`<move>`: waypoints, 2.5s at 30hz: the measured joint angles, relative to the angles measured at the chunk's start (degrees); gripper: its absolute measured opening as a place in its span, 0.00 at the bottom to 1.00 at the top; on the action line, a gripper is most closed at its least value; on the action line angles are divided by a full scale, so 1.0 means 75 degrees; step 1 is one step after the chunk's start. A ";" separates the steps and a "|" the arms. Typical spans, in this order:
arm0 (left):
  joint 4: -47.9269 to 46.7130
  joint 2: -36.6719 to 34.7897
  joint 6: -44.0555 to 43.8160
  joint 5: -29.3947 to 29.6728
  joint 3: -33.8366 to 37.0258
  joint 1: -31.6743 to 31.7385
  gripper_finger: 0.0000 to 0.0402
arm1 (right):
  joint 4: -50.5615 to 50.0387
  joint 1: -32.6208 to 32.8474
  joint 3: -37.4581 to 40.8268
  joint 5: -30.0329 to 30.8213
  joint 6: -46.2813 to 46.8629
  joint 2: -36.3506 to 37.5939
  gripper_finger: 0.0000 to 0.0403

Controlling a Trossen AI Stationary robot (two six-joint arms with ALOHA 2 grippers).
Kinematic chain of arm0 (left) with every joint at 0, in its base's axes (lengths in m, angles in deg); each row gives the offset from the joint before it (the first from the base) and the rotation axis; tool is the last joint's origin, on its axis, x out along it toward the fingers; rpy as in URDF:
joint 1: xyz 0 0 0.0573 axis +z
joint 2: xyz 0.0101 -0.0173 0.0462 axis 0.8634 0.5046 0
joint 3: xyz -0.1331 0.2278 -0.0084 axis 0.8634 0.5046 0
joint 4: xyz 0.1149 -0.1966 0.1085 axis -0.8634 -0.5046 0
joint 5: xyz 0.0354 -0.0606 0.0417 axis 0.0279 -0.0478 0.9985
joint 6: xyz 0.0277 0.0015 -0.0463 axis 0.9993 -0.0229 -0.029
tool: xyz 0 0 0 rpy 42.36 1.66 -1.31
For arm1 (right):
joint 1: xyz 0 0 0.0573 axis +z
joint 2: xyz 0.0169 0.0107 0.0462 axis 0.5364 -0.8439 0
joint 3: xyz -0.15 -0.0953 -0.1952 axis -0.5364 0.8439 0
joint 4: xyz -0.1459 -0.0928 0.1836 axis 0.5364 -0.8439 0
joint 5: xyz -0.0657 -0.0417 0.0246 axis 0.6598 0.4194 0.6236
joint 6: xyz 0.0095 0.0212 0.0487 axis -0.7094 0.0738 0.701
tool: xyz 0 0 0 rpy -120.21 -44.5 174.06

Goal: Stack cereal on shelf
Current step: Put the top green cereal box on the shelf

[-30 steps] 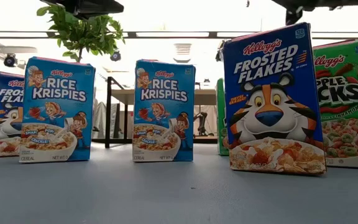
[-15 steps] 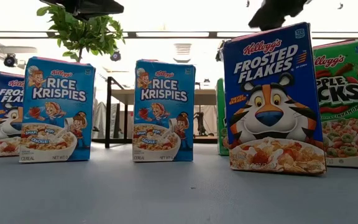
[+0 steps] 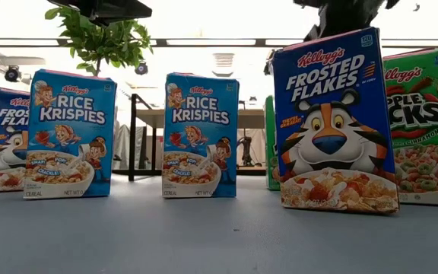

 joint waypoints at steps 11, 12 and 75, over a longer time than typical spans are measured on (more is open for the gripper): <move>-0.0044 0.0000 0.0000 0.0000 0.0000 0.0000 0.00 | -0.0182 -0.0017 -0.0501 0.0549 0.0175 -0.0386 0.32; -0.0044 0.0000 0.0000 0.0000 0.0000 0.0000 0.00 | -0.0242 -0.0017 -0.0497 0.0682 0.0216 -0.0396 0.37; 0.0000 -0.0029 0.0033 0.0026 0.0000 0.0000 0.00 | -0.1113 -0.3637 -0.5580 -0.0222 -0.3183 -0.3115 0.35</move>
